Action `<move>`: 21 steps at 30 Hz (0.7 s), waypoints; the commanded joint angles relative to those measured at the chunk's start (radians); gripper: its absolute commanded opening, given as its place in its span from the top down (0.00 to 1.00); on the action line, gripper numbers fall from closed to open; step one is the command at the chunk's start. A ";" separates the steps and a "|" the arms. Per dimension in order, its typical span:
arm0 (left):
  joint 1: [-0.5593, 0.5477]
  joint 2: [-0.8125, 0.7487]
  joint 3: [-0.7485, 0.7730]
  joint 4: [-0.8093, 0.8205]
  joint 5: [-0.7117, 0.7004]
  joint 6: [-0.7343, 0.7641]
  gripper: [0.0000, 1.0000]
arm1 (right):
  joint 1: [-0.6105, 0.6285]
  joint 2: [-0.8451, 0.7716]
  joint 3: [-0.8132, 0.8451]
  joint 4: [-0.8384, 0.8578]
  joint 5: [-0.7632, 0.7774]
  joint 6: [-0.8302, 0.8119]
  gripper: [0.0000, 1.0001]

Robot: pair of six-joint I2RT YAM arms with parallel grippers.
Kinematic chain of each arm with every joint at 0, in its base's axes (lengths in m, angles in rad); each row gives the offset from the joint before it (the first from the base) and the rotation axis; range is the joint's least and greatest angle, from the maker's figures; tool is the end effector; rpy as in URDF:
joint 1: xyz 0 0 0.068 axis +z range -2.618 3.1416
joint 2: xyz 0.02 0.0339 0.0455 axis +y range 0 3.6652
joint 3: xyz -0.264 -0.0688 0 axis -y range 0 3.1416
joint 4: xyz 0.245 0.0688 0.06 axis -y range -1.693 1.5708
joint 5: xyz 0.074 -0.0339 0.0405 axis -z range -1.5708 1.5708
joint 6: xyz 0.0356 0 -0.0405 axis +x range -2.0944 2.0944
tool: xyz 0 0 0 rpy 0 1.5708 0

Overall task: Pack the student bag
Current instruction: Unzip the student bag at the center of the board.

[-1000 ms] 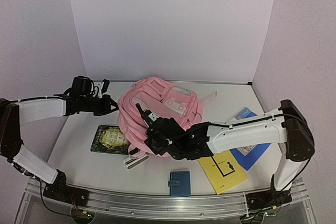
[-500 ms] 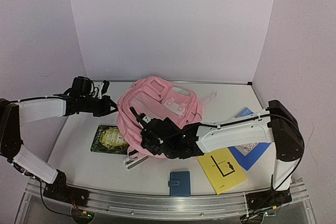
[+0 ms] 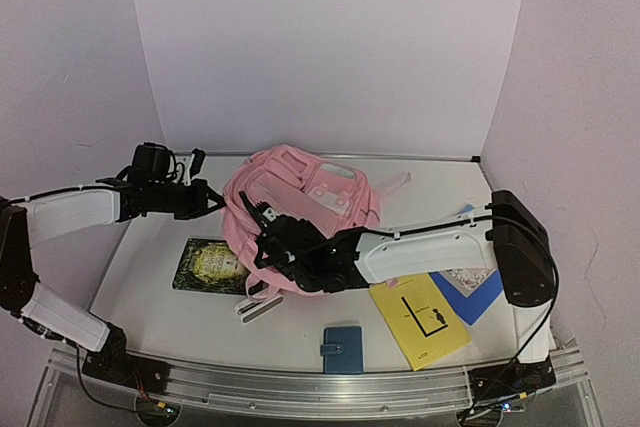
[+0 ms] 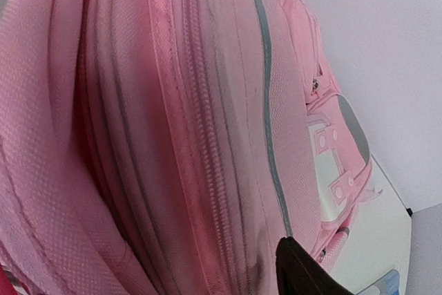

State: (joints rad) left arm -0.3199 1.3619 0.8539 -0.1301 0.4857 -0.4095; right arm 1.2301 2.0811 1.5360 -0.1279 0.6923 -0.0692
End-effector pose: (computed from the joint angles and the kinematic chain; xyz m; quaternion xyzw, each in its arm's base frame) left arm 0.2731 -0.1080 0.2422 0.0692 0.8710 -0.3563 0.3311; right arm 0.1781 0.4343 0.2049 -0.3954 0.7639 -0.0317 0.5090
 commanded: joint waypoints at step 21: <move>0.072 0.163 0.298 -0.115 -0.132 0.133 1.00 | -0.017 -0.549 -0.209 0.071 -0.279 0.010 1.00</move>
State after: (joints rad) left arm -0.3084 1.4988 1.0622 -0.2519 0.4688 -0.3413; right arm 1.2025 1.6906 1.3306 -0.1386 0.4981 -0.0307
